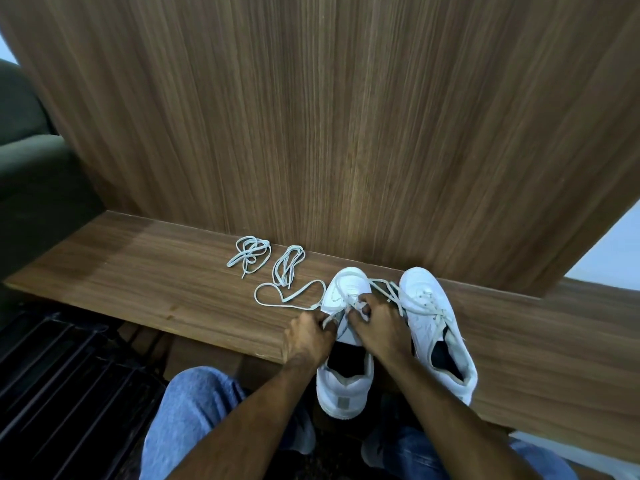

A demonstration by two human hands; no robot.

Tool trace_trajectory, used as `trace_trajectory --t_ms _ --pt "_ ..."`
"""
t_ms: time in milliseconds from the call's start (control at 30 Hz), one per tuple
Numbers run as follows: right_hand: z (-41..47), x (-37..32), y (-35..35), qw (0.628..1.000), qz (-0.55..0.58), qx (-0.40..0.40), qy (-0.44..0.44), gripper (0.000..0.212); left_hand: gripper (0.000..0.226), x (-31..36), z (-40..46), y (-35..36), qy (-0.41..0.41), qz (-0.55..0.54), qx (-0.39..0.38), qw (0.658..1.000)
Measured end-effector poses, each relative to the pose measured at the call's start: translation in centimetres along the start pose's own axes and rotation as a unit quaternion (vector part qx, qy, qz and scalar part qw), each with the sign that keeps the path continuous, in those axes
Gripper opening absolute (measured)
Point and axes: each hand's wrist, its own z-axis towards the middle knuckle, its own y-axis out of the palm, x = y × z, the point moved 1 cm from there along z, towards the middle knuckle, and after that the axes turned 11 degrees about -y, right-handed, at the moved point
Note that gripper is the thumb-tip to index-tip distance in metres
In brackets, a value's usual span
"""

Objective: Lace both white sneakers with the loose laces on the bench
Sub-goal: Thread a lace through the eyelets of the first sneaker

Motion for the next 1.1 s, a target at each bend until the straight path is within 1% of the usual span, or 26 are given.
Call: trace_trajectory --t_ms 33,133,267,367,433,500,533,600,667,700,733,767,833,900,933,967,1000,1067,1100 --pt "0.5 0.1 -0.1 1.0 0.0 -0.002 -0.004 0.04 0.035 0.0 0.0 0.0 -0.002 0.001 0.001 1.0" --pt "2.1 -0.4 -0.3 0.998 -0.052 -0.014 -0.023 0.037 0.035 0.1 -0.1 0.0 -0.003 0.009 0.002 1.0" --pt "3.5 -1.5 0.3 0.995 -0.093 -0.046 -0.014 0.033 0.036 0.2 -0.2 0.0 0.003 0.015 0.007 1.0" --pt "4.2 -1.5 0.9 0.997 -0.063 -0.031 0.019 0.021 0.035 0.3 -0.4 0.0 0.003 0.02 0.009 1.0" --pt "4.2 -1.5 1.2 0.997 -0.073 -0.012 0.021 0.02 0.035 0.3 -0.4 0.0 0.005 0.026 0.006 1.0" --pt "4.3 -1.5 1.1 0.996 -0.087 0.014 0.006 0.023 0.034 0.3 -0.4 -0.1 0.005 0.029 0.006 1.0" --pt "4.3 -1.5 0.8 0.997 -0.069 0.039 0.012 0.024 0.034 0.3 -0.3 -0.1 0.005 0.031 0.008 0.999" --pt "4.3 -1.4 -0.4 0.99 0.04 0.118 0.071 0.021 0.034 0.1 -0.1 0.1 0.004 0.031 0.011 0.999" --pt "4.0 -0.9 -1.9 0.955 0.149 0.212 0.142 0.018 0.034 0.0 0.1 0.3 0.001 0.031 0.01 0.999" --pt "3.8 -0.6 -2.5 0.94 0.18 0.243 0.156 0.023 0.034 0.0 0.1 0.4 0.0 0.031 0.01 0.999" --pt "3.4 -0.5 -2.8 0.94 0.185 0.245 0.148 0.03 0.034 0.0 0.1 0.5 0.0 0.03 0.009 1.0" --pt "2.9 -0.3 -2.9 0.954 0.168 0.216 0.126 0.035 0.034 0.0 0.1 0.5 -0.002 0.029 0.009 1.0" --pt "1.9 -0.1 -2.0 0.988 0.09 0.098 0.073 0.04 0.033 0.0 0.2 0.5 -0.002 0.022 0.011 1.0" --pt "0.9 -0.1 -0.7 0.999 -0.003 -0.023 0.044 0.048 0.031 0.0 0.1 0.4 -0.001 0.009 0.009 1.0" --pt "0.4 -0.1 -0.2 0.997 -0.051 -0.051 0.031 0.048 0.03 0.0 0.0 0.3 -0.002 0.002 0.008 1.0" --pt "0.1 -0.1 0.1 0.995 -0.085 -0.052 0.019 0.045 0.029 0.0 -0.1 0.2 -0.002 -0.005 0.009 1.0" --pt "-0.1 -0.2 0.2 0.994 -0.099 -0.035 0.015 0.04 0.028 -0.1 -0.1 0.1 -0.003 -0.014 0.008 1.0" --pt "-0.2 0.0 0.0 0.997 -0.065 0.005 0.034 0.037 0.026 -0.6 0.1 0.0 -0.016 -0.056 0.006 0.998" --pt "-0.2 0.2 -0.1 0.998 -0.029 0.022 0.051 0.036 0.024 -1.0 0.4 0.0 -0.028 -0.1 -0.003 0.995"
